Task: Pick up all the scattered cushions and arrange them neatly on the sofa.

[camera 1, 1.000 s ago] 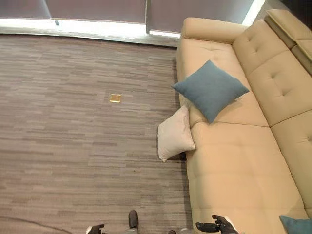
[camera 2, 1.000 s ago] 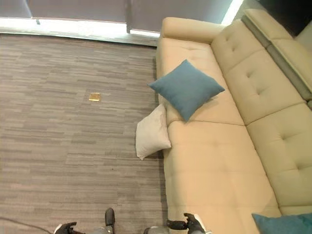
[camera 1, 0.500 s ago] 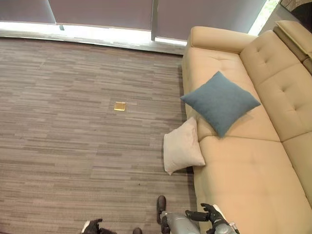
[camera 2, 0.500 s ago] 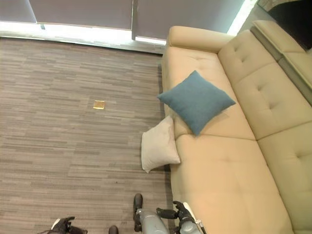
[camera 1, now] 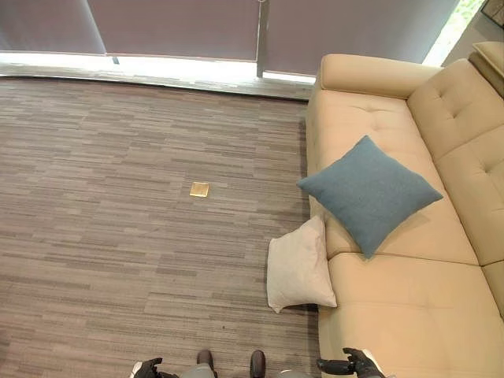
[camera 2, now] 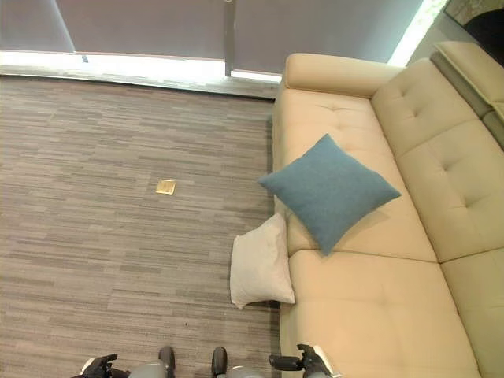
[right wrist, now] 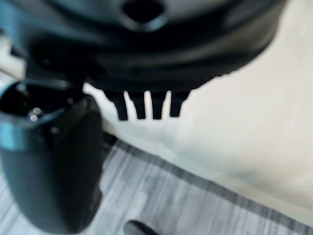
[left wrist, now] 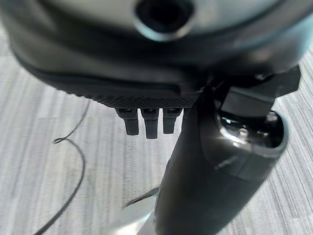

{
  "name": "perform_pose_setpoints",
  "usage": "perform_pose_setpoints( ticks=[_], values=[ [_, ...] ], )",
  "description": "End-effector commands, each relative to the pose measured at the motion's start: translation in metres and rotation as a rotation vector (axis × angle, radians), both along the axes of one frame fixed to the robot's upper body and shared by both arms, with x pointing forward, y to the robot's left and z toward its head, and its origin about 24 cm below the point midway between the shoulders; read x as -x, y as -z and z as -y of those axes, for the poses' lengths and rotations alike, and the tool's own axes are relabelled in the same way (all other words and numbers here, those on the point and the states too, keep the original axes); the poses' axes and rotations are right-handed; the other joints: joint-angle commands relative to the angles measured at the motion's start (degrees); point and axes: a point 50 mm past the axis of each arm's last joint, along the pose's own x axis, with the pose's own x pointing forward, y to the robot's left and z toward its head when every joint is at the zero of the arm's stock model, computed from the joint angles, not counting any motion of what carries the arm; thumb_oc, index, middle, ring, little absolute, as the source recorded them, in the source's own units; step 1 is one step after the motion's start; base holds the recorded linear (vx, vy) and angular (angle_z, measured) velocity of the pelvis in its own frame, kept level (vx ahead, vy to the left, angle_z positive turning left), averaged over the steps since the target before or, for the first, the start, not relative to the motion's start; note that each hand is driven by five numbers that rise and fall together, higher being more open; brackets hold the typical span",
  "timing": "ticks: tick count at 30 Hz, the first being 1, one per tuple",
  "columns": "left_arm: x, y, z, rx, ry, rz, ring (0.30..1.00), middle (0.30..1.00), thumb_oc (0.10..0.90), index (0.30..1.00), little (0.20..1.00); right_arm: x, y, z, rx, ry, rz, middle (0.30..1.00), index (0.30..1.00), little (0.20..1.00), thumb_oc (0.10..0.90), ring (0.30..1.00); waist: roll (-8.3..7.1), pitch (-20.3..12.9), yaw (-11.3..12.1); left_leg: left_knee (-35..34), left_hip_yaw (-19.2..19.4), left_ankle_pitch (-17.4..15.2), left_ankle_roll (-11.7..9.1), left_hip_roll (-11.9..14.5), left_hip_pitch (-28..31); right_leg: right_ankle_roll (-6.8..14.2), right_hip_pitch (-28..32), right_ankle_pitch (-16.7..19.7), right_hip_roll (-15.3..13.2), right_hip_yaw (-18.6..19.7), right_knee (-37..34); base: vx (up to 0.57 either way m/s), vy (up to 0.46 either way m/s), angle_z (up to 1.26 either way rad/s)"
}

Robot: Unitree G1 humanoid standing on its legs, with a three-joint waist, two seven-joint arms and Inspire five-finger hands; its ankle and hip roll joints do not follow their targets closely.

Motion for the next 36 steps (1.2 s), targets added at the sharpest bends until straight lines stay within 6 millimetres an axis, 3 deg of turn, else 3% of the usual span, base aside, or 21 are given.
perform_pose_setpoints(
  ticks=[1,3,6,9,10,11,14,16,20,23,24,25,26,28,30,32,34,36],
  values=[
    [0.000,0.001,0.006,0.006,0.047,0.002,0.900,0.900,0.800,0.900,0.900,0.009,-0.003,0.016,0.061,0.015,0.008,0.900,0.900,0.900,0.800,0.900,0.58,-1.9,-0.7,5.5,1.2,-1.3,2.3,-0.7,-0.2,6.9,-2.3,-9.5,-4.7,1.8,10.3,0.34,0.281,-0.69],
    [0.002,0.002,0.004,-0.006,0.064,-0.013,0.900,0.900,0.800,0.900,0.900,0.011,-0.001,0.013,0.051,0.017,-0.003,0.900,0.900,0.900,0.800,0.900,0.48,-2.6,-0.5,4.8,2.0,-2.1,3.5,-1.7,0.8,7.8,-2.8,-9.0,-6.0,3.3,12.4,0.30,0.304,-0.39],
    [-0.001,-0.002,-0.003,-0.030,0.077,-0.009,0.900,0.900,0.800,0.900,0.900,0.008,0.000,0.006,0.032,-0.006,-0.004,0.900,0.900,0.900,0.800,0.900,1.08,-2.1,-0.4,3.1,4.4,-2.9,5.5,-2.2,3.0,8.9,-6.6,-7.8,-7.8,3.7,21.1,0.20,0.313,-0.54],
    [-0.004,-0.006,-0.016,-0.066,0.069,-0.001,0.900,0.900,0.800,0.900,0.900,-0.003,-0.002,-0.002,0.016,-0.029,0.033,0.900,0.900,0.900,0.800,0.900,1.88,-0.9,-0.5,1.7,7.2,-3.9,7.0,-1.8,5.8,9.2,-10.9,-4.4,-10.0,0.7,29.8,0.16,0.265,-0.50],
    [-0.007,-0.009,-0.020,-0.080,0.070,0.009,0.900,0.900,0.800,0.900,0.900,-0.005,-0.003,-0.004,0.010,-0.044,0.044,0.900,0.900,0.900,0.800,0.900,2.04,-0.9,-0.7,0.7,8.5,-4.5,7.1,-1.9,7.6,8.9,-12.2,-4.3,-10.2,-2.2,28.9,0.17,0.179,-0.62],
    [-0.007,-0.009,-0.020,-0.080,0.070,0.009,0.900,0.900,0.800,0.900,0.900,-0.005,-0.003,-0.004,0.010,-0.044,0.044,0.900,0.900,0.900,0.800,0.900,2.04,-0.9,-0.7,0.7,8.5,-4.5,7.1,-1.9,7.7,8.9,-12.1,-4.3,-10.2,-2.2,28.9,0.22,0.151,-0.69],
    [-0.011,-0.010,-0.022,-0.083,0.085,0.022,0.900,0.900,0.800,0.900,0.900,-0.001,-0.002,0.001,0.023,-0.036,0.035,0.900,0.900,0.900,0.800,0.900,1.69,-1.5,-2.1,-0.5,8.8,-5.6,7.0,-3.0,10.3,8.7,-13.3,-5.1,-6.7,-3.3,22.6,0.21,0.056,-0.17],
    [-0.014,-0.011,-0.021,-0.082,0.100,0.026,0.900,0.900,0.800,0.900,0.900,0.001,-0.003,0.005,0.035,-0.033,0.022,0.900,0.900,0.900,0.800,0.900,1.26,-1.7,-3.1,-0.9,8.4,-6.5,7.0,-4.0,11.7,8.9,-15.1,-3.9,-4.5,-3.8,18.1,0.21,0.043,-0.04],
    [-0.027,-0.013,-0.015,-0.075,0.138,0.053,0.900,0.900,0.800,0.900,0.900,0.009,-0.001,0.011,0.055,-0.027,-0.007,0.900,0.900,0.900,0.800,0.900,0.72,-1.3,-4.4,0.5,8.3,-8.9,6.9,-5.3,13.6,8.6,-16.0,-3.1,-4.0,-7.5,14.6,0.17,0.012,0.05],
    [-0.026,-0.011,-0.011,-0.068,0.161,0.047,0.900,0.900,0.800,0.900,0.900,0.020,0.001,0.013,0.050,-0.003,-0.031,0.900,0.900,0.900,0.800,0.900,0.47,-1.8,-4.9,3.0,8.2,-10.2,6.6,-5.7,13.9,7.2,-14.1,-4.1,-3.6,-6.0,14.8,0.17,-0.046,0.26],
    [-0.020,-0.008,-0.008,-0.057,0.164,0.029,0.900,0.900,0.800,0.900,0.900,0.027,0.002,0.017,0.052,0.028,-0.045,0.900,0.900,0.900,0.800,0.900,0.38,-2.5,-5.3,6.6,9.0,-11.0,5.2,-5.4,13.6,6.5,-12.3,-4.8,-3.6,-5.2,14.0,0.21,-0.097,0.31],
    [-0.016,-0.006,-0.004,-0.045,0.169,0.017,0.900,0.900,0.800,0.900,0.900,0.030,0.003,0.018,0.051,0.050,-0.048,0.900,0.900,0.900,0.800,0.900,0.24,-2.7,-5.6,15.5,10.0,-8.4,2.9,-4.1,11.0,5.2,-9.7,-5.4,-3.1,-4.0,12.6,0.22,-0.099,0.24],
    [-0.016,-0.006,-0.004,-0.045,0.169,0.017,0.900,0.900,0.800,0.900,0.900,0.030,0.003,0.018,0.051,0.050,-0.048,0.900,0.900,0.900,0.800,0.900,0.30,-2.7,-5.6,15.8,10.0,-8.5,2.8,-4.0,10.8,5.2,-9.7,-5.4,-3.0,-4.0,12.5,0.15,-0.096,0.22],
    [-0.019,-0.006,-0.001,-0.036,0.167,0.031,0.900,0.900,0.800,0.900,0.900,0.027,0.001,0.023,0.061,0.063,-0.035,0.900,0.900,0.900,0.800,0.900,0.08,-2.1,-5.0,24.9,9.3,-5.2,1.5,-3.6,7.4,3.7,-8.1,-5.7,-2.3,-2.4,12.1,0.10,-0.048,-0.07],
    [-0.021,-0.006,0.004,-0.028,0.171,0.036,0.900,0.900,0.800,0.900,0.900,0.025,-0.001,0.027,0.071,0.075,-0.029,0.900,0.900,0.900,0.800,0.900,-0.46,-1.8,-4.5,28.7,9.2,-5.6,2.6,-2.4,3.2,3.1,-6.4,-6.8,-2.5,-0.3,12.1,0.14,0.020,-0.45],
    [-0.021,-0.005,0.005,-0.026,0.170,0.034,0.900,0.900,0.800,0.900,0.900,0.023,-0.002,0.027,0.072,0.073,-0.023,0.900,0.900,0.900,0.800,0.900,-0.47,-1.5,-4.0,27.2,8.8,-7.4,3.3,-1.8,2.6,3.5,-5.9,-7.2,-2.4,0.8,12.1,0.11,0.062,-0.46],
    [-0.019,-0.005,0.005,-0.031,0.165,0.029,0.900,0.900,0.800,0.900,0.900,0.018,-0.004,0.029,0.078,0.064,-0.007,0.900,0.900,0.900,0.800,0.900,-0.81,-2.0,-3.5,20.8,6.5,-9.5,4.2,-1.7,2.5,4.6,-5.7,-7.3,-2.7,2.6,11.5,0.17,0.116,-0.54],
    [-0.020,-0.004,0.007,-0.028,0.157,0.032,0.900,0.900,0.800,0.900,0.900,0.014,-0.005,0.030,0.084,0.057,0.004,0.900,0.900,0.900,0.800,0.900,-0.38,-2.2,-3.2,14.0,3.4,-6.9,3.3,-0.5,2.0,5.3,-5.4,-7.4,-2.7,3.9,11.1,0.17,0.165,-0.72]
  ],
)
